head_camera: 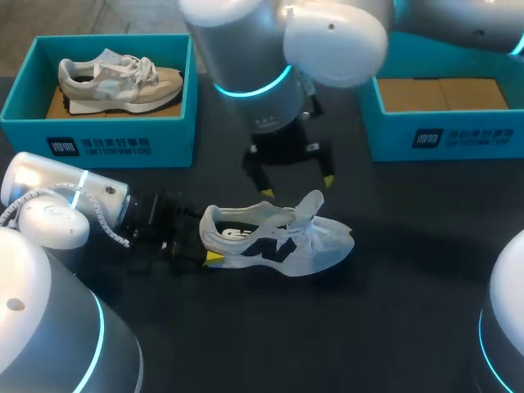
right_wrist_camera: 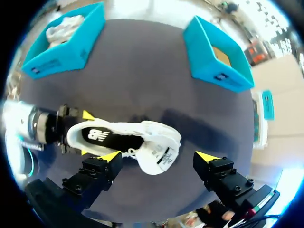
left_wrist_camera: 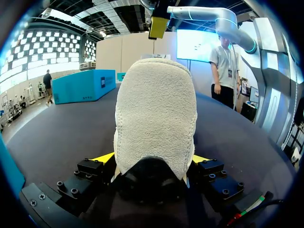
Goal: Take the shoe out of the shoebox, open the shoe tongue, remove and reinsert the insole, then place the shoe into the shoebox
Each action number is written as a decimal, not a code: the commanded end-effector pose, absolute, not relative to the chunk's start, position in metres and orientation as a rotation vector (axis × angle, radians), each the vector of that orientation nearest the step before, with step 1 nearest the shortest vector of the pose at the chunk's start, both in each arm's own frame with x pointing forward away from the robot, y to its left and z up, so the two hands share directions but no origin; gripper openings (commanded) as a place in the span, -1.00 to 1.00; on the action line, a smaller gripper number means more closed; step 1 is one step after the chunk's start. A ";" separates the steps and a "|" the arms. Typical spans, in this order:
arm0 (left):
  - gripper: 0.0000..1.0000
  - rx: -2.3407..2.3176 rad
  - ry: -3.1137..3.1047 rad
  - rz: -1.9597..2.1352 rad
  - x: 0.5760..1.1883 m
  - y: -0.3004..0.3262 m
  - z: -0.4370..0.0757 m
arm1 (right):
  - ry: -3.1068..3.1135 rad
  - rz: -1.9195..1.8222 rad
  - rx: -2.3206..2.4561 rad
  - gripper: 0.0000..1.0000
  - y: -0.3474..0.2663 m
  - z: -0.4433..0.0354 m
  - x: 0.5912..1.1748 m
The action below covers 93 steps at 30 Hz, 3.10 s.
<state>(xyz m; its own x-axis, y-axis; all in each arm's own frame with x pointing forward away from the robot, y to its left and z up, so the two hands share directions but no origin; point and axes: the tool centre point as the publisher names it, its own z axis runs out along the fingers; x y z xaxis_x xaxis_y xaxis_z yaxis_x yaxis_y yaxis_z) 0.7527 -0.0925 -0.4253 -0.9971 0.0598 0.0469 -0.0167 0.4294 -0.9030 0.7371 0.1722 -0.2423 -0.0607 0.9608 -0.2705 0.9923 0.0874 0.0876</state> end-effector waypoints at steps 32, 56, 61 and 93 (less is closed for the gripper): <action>-1.00 -0.039 -2.596 1.637 0.756 -0.096 -0.430 | 3.000 0.203 0.636 1.00 0.219 -0.237 0.734; -1.00 -0.039 -2.596 1.637 0.756 -0.096 -0.430 | 2.925 0.211 0.557 -1.00 0.209 -0.259 0.725; -1.00 -0.039 -2.596 1.637 0.756 -0.096 -0.430 | 2.947 0.209 0.500 -1.00 0.216 -0.266 0.726; -1.00 -0.039 -2.596 1.637 0.756 -0.096 -0.430 | 2.979 0.203 0.386 -1.00 0.239 -0.294 0.747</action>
